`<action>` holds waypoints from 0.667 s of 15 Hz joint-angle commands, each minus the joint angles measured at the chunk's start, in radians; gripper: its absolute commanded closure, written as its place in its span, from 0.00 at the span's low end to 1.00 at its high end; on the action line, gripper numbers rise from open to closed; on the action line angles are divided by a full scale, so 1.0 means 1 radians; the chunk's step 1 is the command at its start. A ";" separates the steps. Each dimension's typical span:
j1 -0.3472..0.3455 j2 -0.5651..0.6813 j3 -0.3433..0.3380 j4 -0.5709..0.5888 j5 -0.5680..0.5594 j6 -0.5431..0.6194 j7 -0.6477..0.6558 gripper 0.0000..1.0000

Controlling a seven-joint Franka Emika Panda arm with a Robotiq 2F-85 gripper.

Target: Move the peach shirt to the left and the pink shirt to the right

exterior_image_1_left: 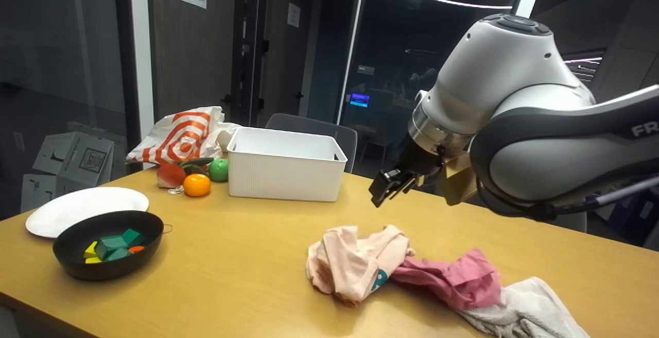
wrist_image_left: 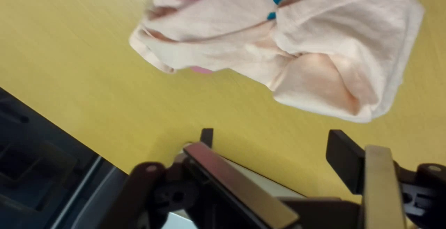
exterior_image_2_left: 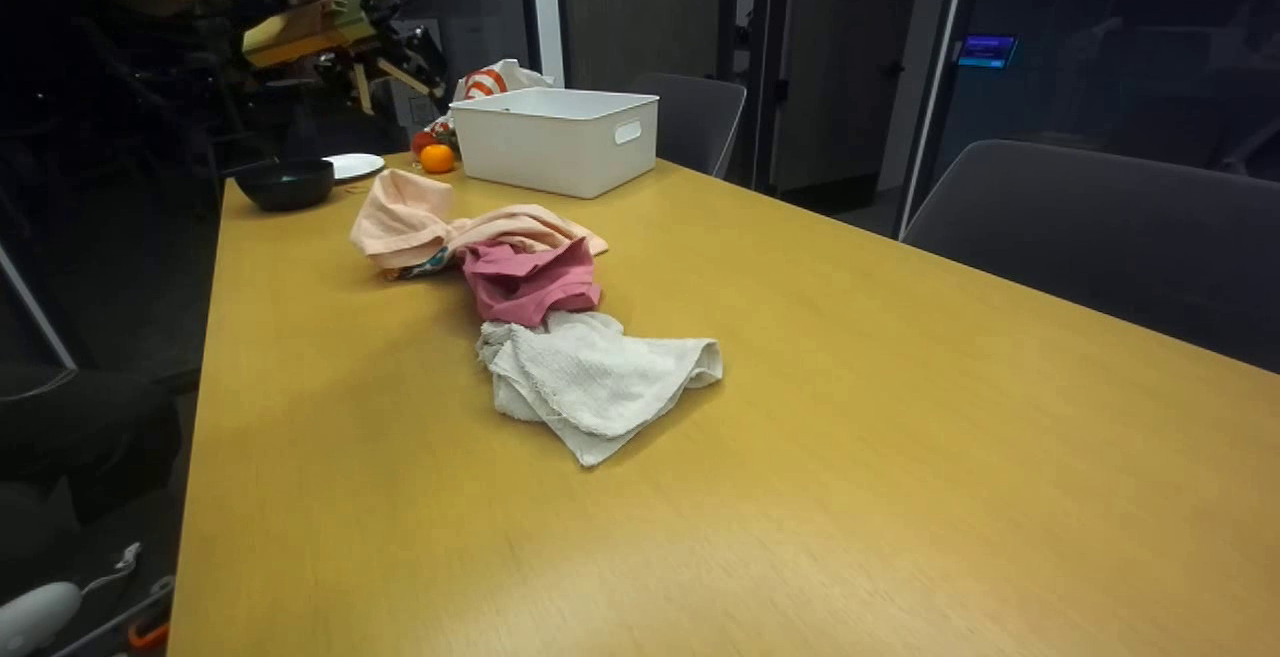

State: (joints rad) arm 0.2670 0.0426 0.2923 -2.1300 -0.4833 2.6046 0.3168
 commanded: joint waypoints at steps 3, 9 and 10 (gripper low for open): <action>-0.035 -0.097 -0.062 -0.093 0.062 -0.148 -0.020 0.00; -0.045 -0.094 -0.066 -0.179 0.064 -0.221 -0.129 0.00; -0.047 -0.062 -0.067 -0.156 0.040 -0.190 -0.087 0.00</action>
State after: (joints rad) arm 0.2222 -0.0186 0.2236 -2.2872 -0.4456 2.4160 0.2315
